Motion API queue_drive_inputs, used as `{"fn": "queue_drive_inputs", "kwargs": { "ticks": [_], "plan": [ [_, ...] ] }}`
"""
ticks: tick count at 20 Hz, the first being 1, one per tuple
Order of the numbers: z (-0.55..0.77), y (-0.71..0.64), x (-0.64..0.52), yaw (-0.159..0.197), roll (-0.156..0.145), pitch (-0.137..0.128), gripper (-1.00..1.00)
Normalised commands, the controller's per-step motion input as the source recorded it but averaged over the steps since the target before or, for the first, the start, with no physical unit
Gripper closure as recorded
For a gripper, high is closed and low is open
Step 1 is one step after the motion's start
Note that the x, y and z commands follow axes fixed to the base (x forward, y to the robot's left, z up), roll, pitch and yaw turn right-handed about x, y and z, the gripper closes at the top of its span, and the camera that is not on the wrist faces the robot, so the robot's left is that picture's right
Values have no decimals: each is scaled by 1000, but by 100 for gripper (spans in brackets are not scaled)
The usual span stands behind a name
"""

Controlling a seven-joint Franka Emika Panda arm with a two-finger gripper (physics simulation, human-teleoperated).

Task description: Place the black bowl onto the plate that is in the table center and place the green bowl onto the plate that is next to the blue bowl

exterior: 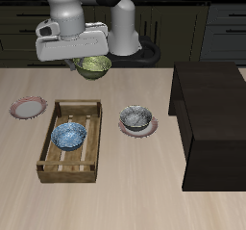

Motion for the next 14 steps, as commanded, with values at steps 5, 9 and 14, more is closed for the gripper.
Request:
{"fn": "queue_drive_inputs", "kwargs": {
  "ticks": [5, 9, 14],
  "plan": [
    [11, -144, -358, 7, 4, -37, 100],
    [-83, -264, -302, -24, 6, -4, 100],
    [-97, -321, -295, -14, 2, -9, 100]
  ]
}}
